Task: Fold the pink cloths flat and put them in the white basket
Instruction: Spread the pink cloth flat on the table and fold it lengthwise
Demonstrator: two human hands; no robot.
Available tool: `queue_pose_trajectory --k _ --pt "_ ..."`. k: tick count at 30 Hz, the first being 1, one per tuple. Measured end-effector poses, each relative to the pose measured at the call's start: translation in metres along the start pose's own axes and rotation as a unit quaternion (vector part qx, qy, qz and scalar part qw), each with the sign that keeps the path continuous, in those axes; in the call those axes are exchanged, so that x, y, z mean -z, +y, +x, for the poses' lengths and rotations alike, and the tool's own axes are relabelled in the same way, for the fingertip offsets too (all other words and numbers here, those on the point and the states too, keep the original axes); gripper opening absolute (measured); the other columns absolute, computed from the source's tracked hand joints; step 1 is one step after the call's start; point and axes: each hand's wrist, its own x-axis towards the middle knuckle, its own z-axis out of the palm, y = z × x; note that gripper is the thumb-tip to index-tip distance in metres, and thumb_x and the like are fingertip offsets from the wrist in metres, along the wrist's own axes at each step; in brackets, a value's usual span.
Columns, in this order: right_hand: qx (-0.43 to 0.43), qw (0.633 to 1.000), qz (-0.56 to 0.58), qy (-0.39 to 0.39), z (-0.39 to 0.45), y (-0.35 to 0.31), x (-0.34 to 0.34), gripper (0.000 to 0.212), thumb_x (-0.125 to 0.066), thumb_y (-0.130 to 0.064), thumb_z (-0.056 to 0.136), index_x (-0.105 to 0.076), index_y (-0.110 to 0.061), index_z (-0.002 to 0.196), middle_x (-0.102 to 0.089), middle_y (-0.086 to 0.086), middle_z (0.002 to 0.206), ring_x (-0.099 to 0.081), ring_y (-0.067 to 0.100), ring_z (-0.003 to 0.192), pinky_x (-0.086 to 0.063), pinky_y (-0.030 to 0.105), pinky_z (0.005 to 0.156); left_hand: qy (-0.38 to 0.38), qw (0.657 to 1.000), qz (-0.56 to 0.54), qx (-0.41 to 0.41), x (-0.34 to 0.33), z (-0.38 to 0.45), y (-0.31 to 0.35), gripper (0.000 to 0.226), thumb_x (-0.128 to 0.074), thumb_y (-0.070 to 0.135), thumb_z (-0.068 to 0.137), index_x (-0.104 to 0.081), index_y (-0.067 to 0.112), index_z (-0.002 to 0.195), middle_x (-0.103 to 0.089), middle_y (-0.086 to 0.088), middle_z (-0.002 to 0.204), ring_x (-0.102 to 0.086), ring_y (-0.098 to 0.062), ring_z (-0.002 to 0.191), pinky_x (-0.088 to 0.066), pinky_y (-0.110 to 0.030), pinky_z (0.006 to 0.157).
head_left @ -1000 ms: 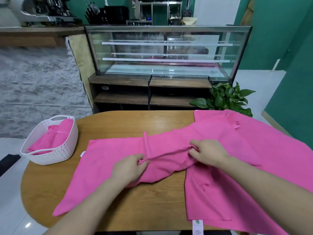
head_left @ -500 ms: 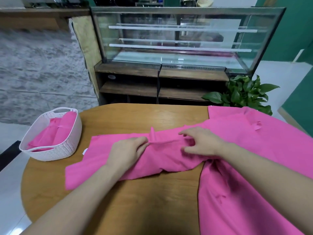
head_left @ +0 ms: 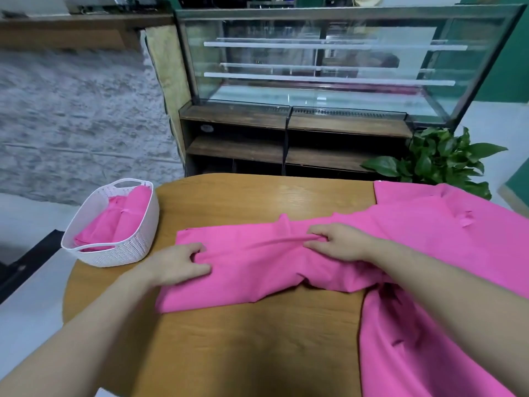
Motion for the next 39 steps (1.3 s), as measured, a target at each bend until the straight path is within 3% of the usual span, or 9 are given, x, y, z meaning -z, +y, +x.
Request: queue_pose_trajectory --k 5,8,16,19,20,22,27,33,39 --pt "-0.023 0.998 -0.059 -0.016 0.008 -0.002 0.000 0.019 -0.062 -0.046 0.089 -0.062 -0.028 0.092 -0.063 -0.008 0.091 -0.056 0.015 0.089 -0.048 0.031 0.083 0.071 0.970 -0.227 -0.038 0.001 -0.009 -0.022 0.008 -0.062 0.035 0.075 -0.063 0.028 0.077 -0.059 0.010 0.065 -0.053 -0.009 0.062 -0.042 -0.029 0.063" --pt "0.048 0.993 -0.098 0.050 0.019 -0.016 -0.002 0.047 -0.060 -0.069 0.079 -0.064 -0.038 0.114 -0.057 -0.014 0.108 -0.046 0.009 0.103 -0.038 0.029 0.089 0.115 0.944 -0.296 -0.088 0.002 -0.007 -0.017 0.016 -0.075 0.014 0.085 -0.072 0.028 0.078 -0.067 0.008 0.088 -0.060 -0.007 0.081 -0.043 -0.023 0.077" --pt "0.043 0.996 -0.060 -0.044 0.069 -0.083 -0.027 0.089 -0.072 -0.061 0.079 -0.034 -0.026 0.152 -0.059 -0.002 0.129 -0.047 0.019 0.122 -0.037 0.030 0.105 0.205 0.910 -0.348 -0.094 -0.001 0.010 -0.010 0.015 -0.081 0.017 0.081 -0.079 0.031 0.085 -0.070 0.010 0.094 -0.063 -0.004 0.093 -0.045 -0.020 0.088" --pt "0.009 0.989 -0.108 -0.105 0.088 -0.087 -0.038 0.051 -0.070 -0.053 0.083 -0.060 -0.023 0.123 -0.060 0.004 0.111 -0.053 0.024 0.109 -0.038 0.036 0.104 0.223 0.899 -0.369 -0.080 -0.008 0.013 -0.011 0.020 -0.079 0.021 0.082 -0.077 0.040 0.087 -0.071 0.009 0.096 -0.062 -0.002 0.096 -0.041 -0.013 0.087" --pt "0.010 0.987 -0.119 -0.111 0.092 -0.086 -0.040 0.026 -0.068 -0.048 0.087 -0.061 -0.026 0.098 -0.058 0.002 0.097 -0.053 0.024 0.100 -0.036 0.041 0.104 0.232 0.899 -0.364 -0.073 -0.011 0.014 -0.013 0.017 -0.079 0.023 0.083 -0.076 0.040 0.086 -0.071 0.010 0.094 -0.062 -0.003 0.096 -0.040 -0.011 0.086" --pt "0.010 0.987 -0.111 -0.119 0.099 -0.084 -0.042 0.027 -0.060 -0.036 0.093 -0.042 -0.025 0.077 -0.051 -0.002 0.083 -0.051 0.024 0.092 -0.032 0.044 0.103 0.249 0.899 -0.358 -0.041 -0.018 0.016 -0.023 0.012 -0.080 0.030 0.082 -0.071 0.034 0.088 -0.071 0.010 0.095 -0.063 -0.007 0.097 -0.042 -0.014 0.086" --pt "-0.019 0.996 0.003 -0.082 0.115 -0.079 -0.026 0.015 -0.045 -0.031 0.103 -0.042 -0.017 0.107 -0.061 0.013 0.102 -0.056 0.029 0.095 -0.044 0.036 0.084 0.217 0.855 -0.467 0.062 -0.030 0.013 -0.046 0.060 -0.083 0.049 0.070 -0.052 0.029 0.118 -0.069 0.003 0.111 -0.067 -0.009 0.096 -0.052 -0.031 0.089" --pt "-0.047 0.995 -0.002 -0.084 0.132 -0.061 -0.038 0.016 -0.043 -0.030 0.104 -0.038 -0.015 0.107 -0.058 0.010 0.096 -0.055 0.027 0.091 -0.043 0.037 0.082 0.265 0.851 -0.452 0.028 -0.026 0.016 -0.041 0.059 -0.066 -0.003 0.088 -0.042 0.028 0.132 -0.051 -0.001 0.068 -0.048 0.002 0.055 -0.039 -0.013 0.059" --pt "-0.045 0.995 -0.013 -0.088 0.139 -0.058 -0.048 0.009 -0.044 -0.033 0.103 -0.039 -0.026 0.103 -0.060 0.006 0.098 -0.057 0.028 0.095 -0.048 0.040 0.088 0.365 0.877 -0.308 0.056 -0.037 0.023 -0.048 0.035 -0.060 0.008 0.092 -0.060 0.026 0.122 -0.060 0.007 0.098 -0.057 -0.013 0.090 -0.044 -0.029 0.083"
